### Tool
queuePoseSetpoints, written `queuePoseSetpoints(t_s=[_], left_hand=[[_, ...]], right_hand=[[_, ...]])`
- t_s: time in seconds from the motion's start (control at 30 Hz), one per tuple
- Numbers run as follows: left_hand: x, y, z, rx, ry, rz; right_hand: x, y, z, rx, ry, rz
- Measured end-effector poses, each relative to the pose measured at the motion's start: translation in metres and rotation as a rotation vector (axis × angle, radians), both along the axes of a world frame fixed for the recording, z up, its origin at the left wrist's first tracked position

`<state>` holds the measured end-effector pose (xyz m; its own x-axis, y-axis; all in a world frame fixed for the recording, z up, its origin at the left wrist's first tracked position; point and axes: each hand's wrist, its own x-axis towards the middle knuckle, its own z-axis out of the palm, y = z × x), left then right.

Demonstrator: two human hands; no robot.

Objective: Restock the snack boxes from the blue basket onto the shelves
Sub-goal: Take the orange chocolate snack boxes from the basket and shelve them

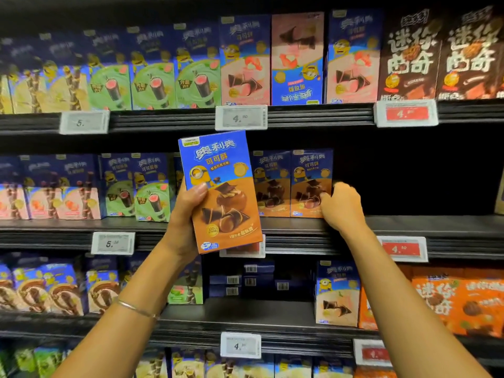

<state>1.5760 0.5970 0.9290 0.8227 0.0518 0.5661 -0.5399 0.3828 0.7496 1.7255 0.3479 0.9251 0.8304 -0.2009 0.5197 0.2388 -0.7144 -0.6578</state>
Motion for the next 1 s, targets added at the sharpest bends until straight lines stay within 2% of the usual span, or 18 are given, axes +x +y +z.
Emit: queuePoseSetpoints(t_s=[0.2,0.3,0.33,0.4,0.5,0.57,0.67,0.83,1.0], left_hand=[[-0.004,-0.004,0.000,-0.028,0.005,0.048],[-0.008,-0.007,-0.001,-0.033,0.000,0.055],[-0.010,-0.008,0.000,-0.036,-0.008,0.075],[-0.015,-0.013,0.001,-0.035,-0.020,0.130],[-0.019,-0.018,-0.001,0.020,-0.055,0.167],[-0.019,-0.018,-0.003,0.073,-0.074,0.196],[-0.023,-0.012,-0.005,0.108,-0.037,0.300],[-0.038,-0.006,-0.005,0.164,0.109,0.410],[-0.029,0.014,-0.009,0.083,0.058,0.598]], right_hand=[[-0.007,0.000,0.002,-0.006,0.055,-0.010],[-0.030,0.002,0.003,0.038,-0.075,-0.028],[-0.042,0.006,0.004,0.091,-0.174,0.029],[-0.074,0.018,0.011,0.258,-0.308,0.309],[-0.124,0.045,0.021,0.405,-0.219,0.821],[-0.142,0.060,0.020,0.337,-0.163,0.942],[-0.152,0.074,0.016,0.277,-0.196,0.899],[-0.156,0.086,0.014,0.497,-0.181,0.916],[-0.153,0.093,0.009,0.606,-0.039,0.956]])
